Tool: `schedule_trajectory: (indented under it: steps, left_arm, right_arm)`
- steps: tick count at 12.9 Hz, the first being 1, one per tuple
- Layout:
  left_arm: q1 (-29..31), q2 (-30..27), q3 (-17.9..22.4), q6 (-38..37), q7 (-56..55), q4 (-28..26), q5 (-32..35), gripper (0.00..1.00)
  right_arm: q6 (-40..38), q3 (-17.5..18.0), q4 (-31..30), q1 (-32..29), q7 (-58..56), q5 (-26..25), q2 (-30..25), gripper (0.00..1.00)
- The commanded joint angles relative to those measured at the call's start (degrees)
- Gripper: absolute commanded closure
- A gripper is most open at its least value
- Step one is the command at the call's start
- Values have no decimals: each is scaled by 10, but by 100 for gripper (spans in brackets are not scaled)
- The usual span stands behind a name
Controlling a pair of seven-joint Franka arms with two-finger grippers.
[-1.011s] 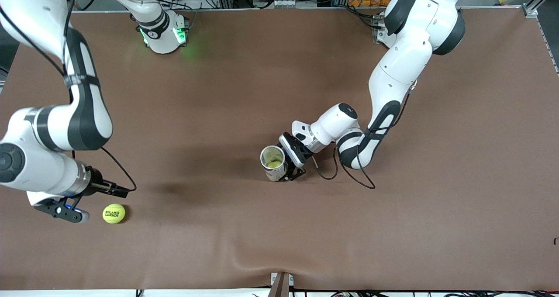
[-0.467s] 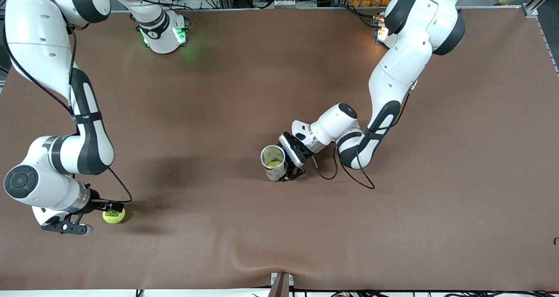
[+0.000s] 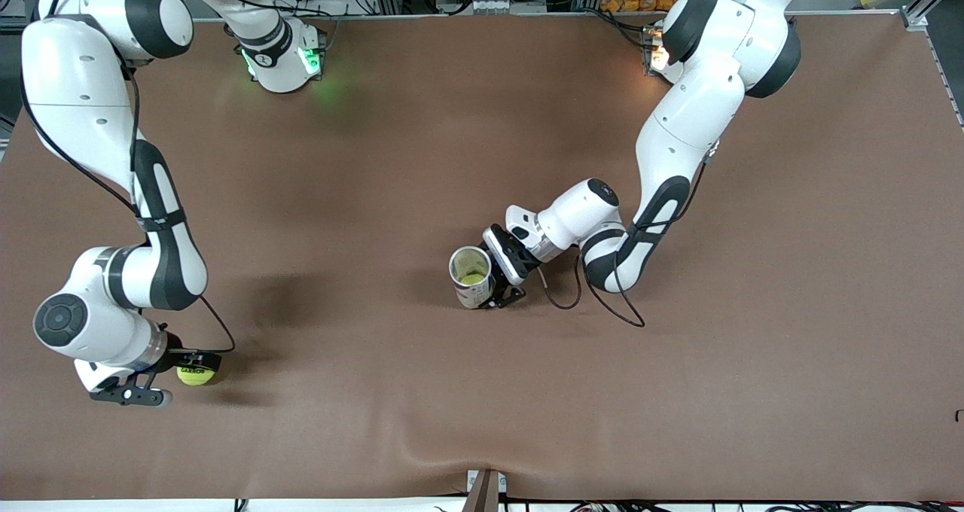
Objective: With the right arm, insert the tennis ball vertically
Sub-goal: 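Reach the right gripper to the second tennis ball and grasp it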
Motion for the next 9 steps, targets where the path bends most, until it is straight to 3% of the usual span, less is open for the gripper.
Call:
schedule_trajectory:
  steps: [1,7,9]
  left_arm:
    - [-7,32,0,-4,-7,4,19,23]
    - [-9,31,0,-4,-7,4,22,23]
    - [-9,30,0,-4,-7,4,22,23]
  right_arm:
    - [19,7,13,-5,17,-14,19,0]
    - [43,7,13,-10,17,-13,32,2]
    - [44,7,12,-10,16,-14,32,24]
